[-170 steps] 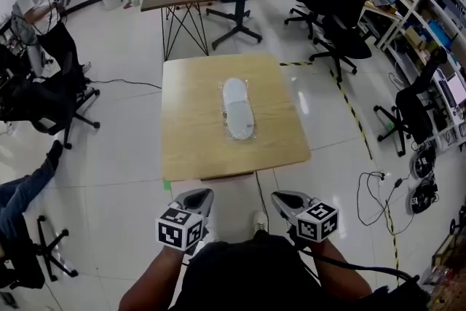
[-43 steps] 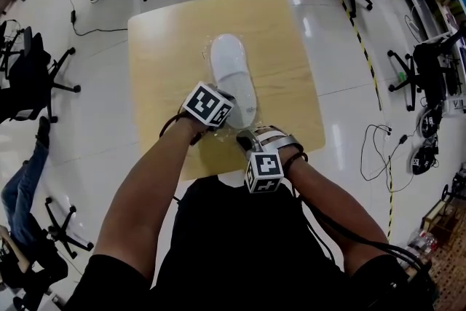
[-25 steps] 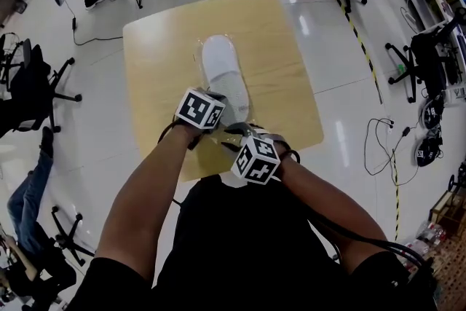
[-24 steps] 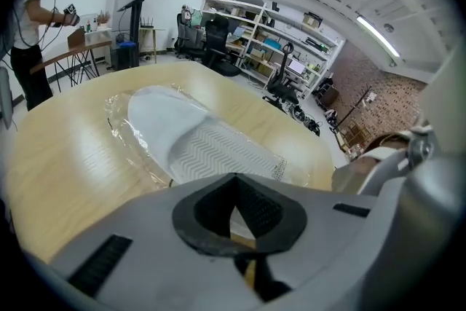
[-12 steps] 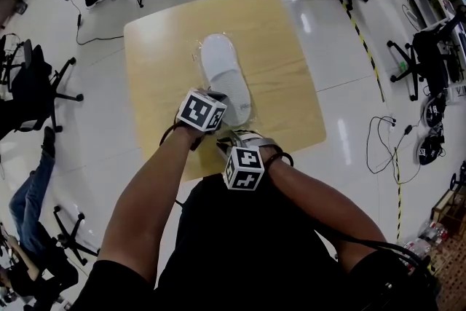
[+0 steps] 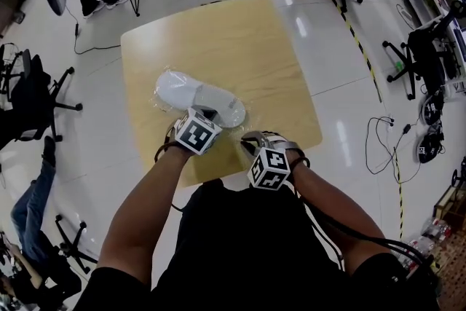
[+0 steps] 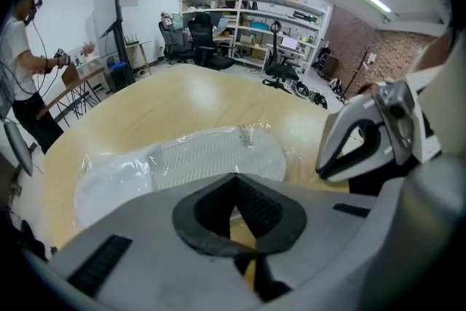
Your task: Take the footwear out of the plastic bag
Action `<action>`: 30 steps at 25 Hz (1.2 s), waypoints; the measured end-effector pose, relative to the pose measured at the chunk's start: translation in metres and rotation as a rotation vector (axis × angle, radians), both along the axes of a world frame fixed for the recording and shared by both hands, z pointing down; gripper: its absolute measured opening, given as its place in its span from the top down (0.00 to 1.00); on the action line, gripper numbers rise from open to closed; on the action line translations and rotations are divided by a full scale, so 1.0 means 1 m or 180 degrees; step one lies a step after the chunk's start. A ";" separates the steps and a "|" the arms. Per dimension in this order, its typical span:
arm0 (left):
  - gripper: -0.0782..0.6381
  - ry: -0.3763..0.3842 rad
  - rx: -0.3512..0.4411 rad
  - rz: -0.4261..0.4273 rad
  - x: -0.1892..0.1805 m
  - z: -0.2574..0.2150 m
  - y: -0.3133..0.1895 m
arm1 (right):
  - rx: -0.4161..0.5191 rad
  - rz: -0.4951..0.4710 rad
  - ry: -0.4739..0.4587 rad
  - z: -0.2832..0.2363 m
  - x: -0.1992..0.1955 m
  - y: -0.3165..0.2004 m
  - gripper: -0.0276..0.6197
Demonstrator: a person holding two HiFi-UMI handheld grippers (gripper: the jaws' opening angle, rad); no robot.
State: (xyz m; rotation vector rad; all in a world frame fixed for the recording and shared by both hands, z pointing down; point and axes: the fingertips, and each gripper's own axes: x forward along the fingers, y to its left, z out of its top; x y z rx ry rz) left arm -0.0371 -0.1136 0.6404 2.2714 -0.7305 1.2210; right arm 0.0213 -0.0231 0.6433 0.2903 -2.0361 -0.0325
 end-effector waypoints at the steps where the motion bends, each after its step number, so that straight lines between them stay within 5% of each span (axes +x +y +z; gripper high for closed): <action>1: 0.88 -0.0051 0.0008 0.0049 0.000 0.001 0.005 | -0.0006 0.0068 -0.0023 -0.001 0.007 -0.003 0.92; 7: 0.88 -0.0128 -0.0011 0.0154 0.003 0.000 0.036 | -0.0063 0.0139 -0.0289 -0.013 0.031 0.001 0.90; 9: 0.88 -0.0092 -0.0051 0.0186 0.007 -0.003 0.045 | -0.0161 0.0156 -0.0395 -0.022 0.040 0.007 0.78; 15: 0.88 0.0165 0.0158 0.0379 0.011 -0.039 0.035 | -0.0524 0.1364 -0.1024 -0.044 0.047 -0.026 0.82; 19: 0.88 -0.0296 0.0349 0.0412 -0.010 -0.030 0.007 | -0.0641 0.1493 -0.0742 -0.013 0.042 -0.040 0.86; 22: 0.75 -0.0670 0.0240 0.0610 -0.021 -0.004 0.008 | -0.0686 0.1338 -0.0454 0.003 0.038 -0.030 0.89; 30: 0.84 -0.0576 0.0175 0.0466 -0.020 -0.001 0.038 | -0.0631 0.1172 -0.0245 0.017 0.055 -0.023 0.90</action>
